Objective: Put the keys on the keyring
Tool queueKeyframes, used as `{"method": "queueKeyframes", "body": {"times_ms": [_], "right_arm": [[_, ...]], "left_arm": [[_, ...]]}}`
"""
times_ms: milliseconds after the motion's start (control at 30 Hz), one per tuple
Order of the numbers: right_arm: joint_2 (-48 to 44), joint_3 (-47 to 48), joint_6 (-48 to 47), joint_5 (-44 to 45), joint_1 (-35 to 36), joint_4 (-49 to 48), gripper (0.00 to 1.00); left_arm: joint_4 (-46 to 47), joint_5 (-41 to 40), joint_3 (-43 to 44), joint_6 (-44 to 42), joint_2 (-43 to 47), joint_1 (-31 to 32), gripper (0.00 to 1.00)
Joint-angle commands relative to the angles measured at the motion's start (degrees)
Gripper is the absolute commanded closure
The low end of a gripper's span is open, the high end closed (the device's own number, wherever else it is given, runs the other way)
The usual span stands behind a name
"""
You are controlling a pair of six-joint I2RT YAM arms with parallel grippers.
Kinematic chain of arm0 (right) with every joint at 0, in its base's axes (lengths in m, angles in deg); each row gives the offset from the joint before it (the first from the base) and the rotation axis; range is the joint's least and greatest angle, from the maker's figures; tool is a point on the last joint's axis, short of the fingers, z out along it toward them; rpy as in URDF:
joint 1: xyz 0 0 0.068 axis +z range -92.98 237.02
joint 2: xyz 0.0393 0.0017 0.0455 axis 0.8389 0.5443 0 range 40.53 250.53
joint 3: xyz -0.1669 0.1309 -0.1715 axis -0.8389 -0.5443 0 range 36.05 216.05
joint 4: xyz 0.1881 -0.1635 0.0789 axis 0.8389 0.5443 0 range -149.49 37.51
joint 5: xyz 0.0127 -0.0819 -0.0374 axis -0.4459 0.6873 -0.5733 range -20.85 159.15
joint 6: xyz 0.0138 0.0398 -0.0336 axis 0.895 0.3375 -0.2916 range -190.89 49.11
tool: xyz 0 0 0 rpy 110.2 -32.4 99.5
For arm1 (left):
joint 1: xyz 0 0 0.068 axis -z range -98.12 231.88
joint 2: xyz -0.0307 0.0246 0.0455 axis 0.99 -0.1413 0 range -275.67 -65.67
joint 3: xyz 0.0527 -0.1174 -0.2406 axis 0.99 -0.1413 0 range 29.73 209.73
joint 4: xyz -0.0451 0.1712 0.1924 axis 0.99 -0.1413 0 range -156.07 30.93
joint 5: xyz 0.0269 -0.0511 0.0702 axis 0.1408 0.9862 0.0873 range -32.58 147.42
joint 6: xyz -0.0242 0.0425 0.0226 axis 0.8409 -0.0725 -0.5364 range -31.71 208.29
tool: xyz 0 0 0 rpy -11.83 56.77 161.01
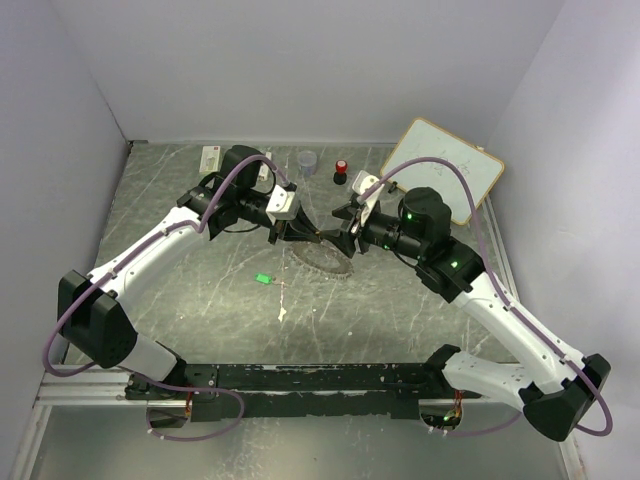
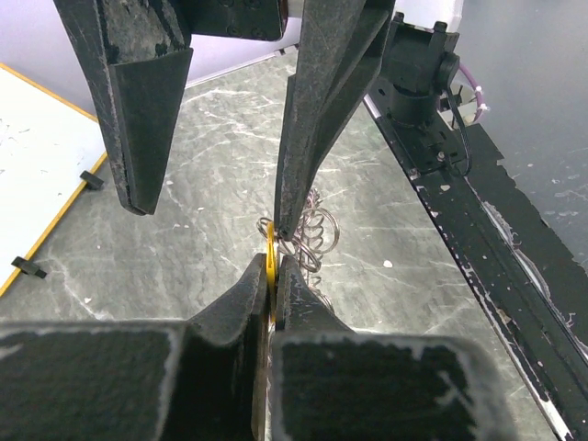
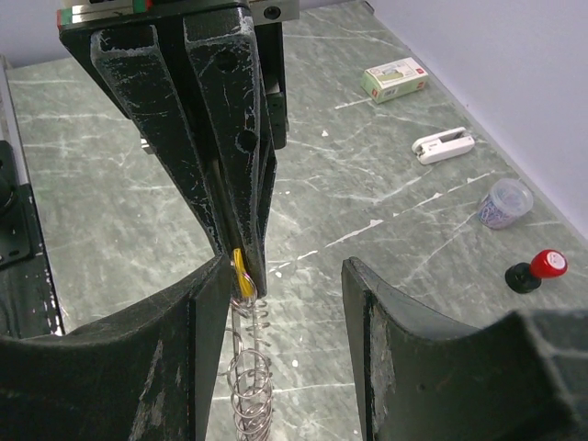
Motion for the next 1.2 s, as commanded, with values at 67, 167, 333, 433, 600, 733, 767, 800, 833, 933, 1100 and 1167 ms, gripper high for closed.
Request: {"method": "queueKeyframes", "body": {"times_ms": [67,167,333,433,600,733,767,800,833,933,1100,1167], "right_arm": [[-1.68,0.17,0.57,2.18,-0.32,-1.95,0.49],[-3.39,-1.37,0.82,4.31,-0.35,-3.24,0.49],[-7.28,-7.18,1.60,8.18,-0.40,-5.64,0.54],[-8.74,-9.82,1.67,8.10,-0.35,-6.49,0.56],[-9.52,-12.39,1.92,5.94,-0.35,-8.14,0.58],[-9.32,-12.87,1.51,5.55,-0.35,-9.66,0.58],[-9.09,-12.90,1.44,5.31,-0.35,-9.85,0.58],[-8.93,-12.83,1.40,5.00,-0.35,-10.05,0.58],[-8.78,-12.73,1.39,4.85,-0.35,-10.23,0.58],[-8.81,-12.85,1.31,4.76,-0.35,-10.88,0.58],[-9.31,-13.14,1.17,3.88,-0.35,-11.63,0.58],[-9.24,-12.97,1.05,3.07,-0.35,-11.46,0.59]], "left_arm": [[2.33,2.78,1.08,-0.06,1.12,-0.31,0.93],[2.77,2.44,1.06,0.24,1.24,-0.38,0.93],[6.04,1.43,-0.44,2.57,2.52,-0.38,0.93],[7.11,0.96,-1.13,3.38,3.24,-0.60,0.93],[8.09,0.69,-1.55,4.07,3.87,-0.73,0.93],[9.43,0.45,-2.20,5.03,4.28,-0.73,0.93],[9.95,0.51,-2.48,5.31,4.39,-0.73,0.93],[10.40,0.46,-2.69,5.53,4.41,-0.73,0.93],[10.58,0.32,-2.72,5.65,4.42,-0.76,0.93],[10.07,0.26,-2.64,5.40,4.25,-0.79,0.93],[10.41,0.10,-2.93,5.59,4.07,-0.73,0.93],[11.11,-0.13,-3.05,6.06,4.13,-0.74,0.93]]}}
